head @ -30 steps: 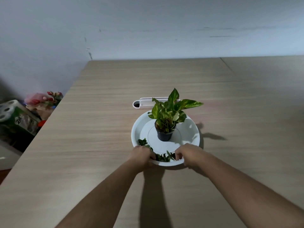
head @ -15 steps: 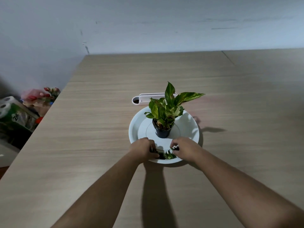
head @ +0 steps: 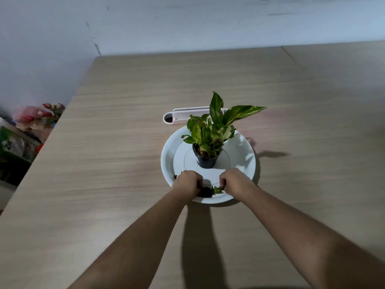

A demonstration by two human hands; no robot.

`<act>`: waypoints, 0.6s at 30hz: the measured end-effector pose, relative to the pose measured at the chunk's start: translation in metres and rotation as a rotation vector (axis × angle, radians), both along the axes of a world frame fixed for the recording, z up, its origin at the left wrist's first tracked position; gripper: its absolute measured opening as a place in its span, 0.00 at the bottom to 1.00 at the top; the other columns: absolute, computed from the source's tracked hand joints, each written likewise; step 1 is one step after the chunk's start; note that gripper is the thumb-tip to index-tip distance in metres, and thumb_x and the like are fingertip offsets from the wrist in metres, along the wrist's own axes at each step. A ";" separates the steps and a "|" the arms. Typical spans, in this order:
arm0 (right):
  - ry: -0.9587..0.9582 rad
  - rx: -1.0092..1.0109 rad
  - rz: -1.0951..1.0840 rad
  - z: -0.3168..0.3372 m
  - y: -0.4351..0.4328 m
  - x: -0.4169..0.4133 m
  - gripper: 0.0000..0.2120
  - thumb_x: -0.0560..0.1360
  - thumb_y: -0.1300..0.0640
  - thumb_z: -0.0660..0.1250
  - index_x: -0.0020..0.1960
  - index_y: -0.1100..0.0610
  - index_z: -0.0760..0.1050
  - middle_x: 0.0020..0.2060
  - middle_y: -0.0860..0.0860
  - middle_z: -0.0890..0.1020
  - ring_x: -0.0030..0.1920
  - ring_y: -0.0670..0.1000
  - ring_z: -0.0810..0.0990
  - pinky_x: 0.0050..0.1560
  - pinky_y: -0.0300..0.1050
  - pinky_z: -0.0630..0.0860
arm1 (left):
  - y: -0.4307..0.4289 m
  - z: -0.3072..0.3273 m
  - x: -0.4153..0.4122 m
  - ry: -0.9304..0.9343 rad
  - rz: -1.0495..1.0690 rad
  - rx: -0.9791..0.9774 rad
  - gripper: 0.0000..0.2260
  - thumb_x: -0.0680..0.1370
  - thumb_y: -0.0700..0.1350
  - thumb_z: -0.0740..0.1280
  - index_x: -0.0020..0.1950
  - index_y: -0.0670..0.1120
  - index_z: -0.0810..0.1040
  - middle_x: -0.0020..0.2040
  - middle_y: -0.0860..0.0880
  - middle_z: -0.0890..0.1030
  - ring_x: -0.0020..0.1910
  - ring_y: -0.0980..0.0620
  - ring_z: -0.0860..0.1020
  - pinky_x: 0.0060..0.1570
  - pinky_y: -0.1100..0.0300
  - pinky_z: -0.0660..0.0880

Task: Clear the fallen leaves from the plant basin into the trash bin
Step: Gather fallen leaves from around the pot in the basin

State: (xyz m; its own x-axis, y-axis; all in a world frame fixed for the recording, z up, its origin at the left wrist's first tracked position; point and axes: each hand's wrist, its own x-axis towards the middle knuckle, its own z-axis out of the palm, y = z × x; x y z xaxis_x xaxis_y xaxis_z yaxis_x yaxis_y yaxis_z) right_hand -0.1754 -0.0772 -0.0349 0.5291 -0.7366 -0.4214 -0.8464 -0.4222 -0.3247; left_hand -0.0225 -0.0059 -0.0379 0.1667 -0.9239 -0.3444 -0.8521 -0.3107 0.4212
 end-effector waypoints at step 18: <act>-0.342 -0.142 -0.362 0.063 0.024 -0.033 0.08 0.70 0.70 0.67 0.40 0.61 0.83 0.41 0.55 0.86 0.39 0.48 0.78 0.44 0.37 0.72 | 0.009 0.055 0.000 0.158 0.006 -0.219 0.03 0.70 0.35 0.70 0.41 0.40 0.83 0.38 0.45 0.82 0.38 0.51 0.77 0.30 0.66 0.70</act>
